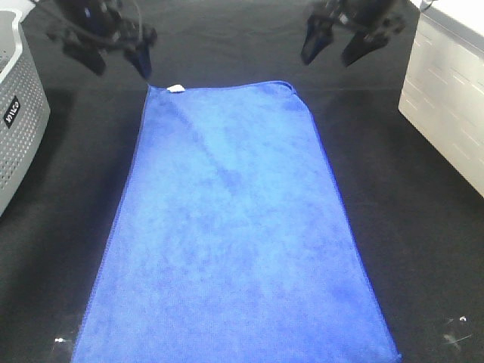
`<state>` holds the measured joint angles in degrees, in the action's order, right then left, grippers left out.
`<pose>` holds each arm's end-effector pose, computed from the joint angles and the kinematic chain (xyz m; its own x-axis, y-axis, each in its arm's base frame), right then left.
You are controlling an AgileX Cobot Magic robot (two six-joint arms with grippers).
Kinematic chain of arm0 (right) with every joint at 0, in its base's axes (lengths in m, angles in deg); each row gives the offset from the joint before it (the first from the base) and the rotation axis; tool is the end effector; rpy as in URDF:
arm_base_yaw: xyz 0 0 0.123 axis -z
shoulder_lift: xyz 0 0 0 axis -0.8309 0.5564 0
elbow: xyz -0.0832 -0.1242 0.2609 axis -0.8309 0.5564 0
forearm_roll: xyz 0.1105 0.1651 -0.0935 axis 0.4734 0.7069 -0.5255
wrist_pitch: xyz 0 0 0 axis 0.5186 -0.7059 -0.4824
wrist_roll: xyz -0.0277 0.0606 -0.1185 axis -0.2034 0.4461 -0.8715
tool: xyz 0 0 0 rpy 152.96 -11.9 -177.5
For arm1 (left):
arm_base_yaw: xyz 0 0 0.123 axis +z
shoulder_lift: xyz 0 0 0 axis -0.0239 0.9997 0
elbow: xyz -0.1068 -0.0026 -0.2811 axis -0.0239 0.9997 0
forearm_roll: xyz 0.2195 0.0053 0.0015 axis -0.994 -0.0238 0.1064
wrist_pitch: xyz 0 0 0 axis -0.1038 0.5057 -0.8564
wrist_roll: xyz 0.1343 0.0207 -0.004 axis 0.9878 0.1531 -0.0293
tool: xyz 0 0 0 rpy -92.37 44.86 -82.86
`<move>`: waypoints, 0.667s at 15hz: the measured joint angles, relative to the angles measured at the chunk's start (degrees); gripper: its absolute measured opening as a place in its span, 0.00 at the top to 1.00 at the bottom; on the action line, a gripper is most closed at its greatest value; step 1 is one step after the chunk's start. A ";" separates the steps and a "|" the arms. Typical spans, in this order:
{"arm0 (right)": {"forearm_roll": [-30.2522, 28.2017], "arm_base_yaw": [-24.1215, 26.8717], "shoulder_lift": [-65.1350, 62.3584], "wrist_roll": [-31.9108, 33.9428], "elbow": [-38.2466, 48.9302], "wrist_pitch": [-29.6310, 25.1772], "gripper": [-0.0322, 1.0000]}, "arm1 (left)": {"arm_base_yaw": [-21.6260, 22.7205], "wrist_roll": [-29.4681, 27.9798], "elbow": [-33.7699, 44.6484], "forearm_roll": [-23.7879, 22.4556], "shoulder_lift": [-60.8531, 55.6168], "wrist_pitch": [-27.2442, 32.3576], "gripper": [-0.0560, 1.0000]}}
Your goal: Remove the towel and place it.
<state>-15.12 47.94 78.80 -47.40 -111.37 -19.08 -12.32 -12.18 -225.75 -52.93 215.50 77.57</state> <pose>0.4895 0.1129 0.2317 -0.8701 -0.1965 -0.4520 -0.3318 0.9117 0.2424 0.5115 -0.1137 0.2081 -0.8901 0.1599 -0.4268 0.2227 0.9696 -0.1012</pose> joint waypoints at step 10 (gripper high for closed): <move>-9.45 5.44 -21.60 7.91 4.35 -3.32 0.22 | 3.78 -3.32 4.87 -7.05 -17.48 0.57 0.23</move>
<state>-24.57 53.38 57.20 -39.49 -107.02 -22.40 -8.53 -15.50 -220.88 -59.98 198.03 78.14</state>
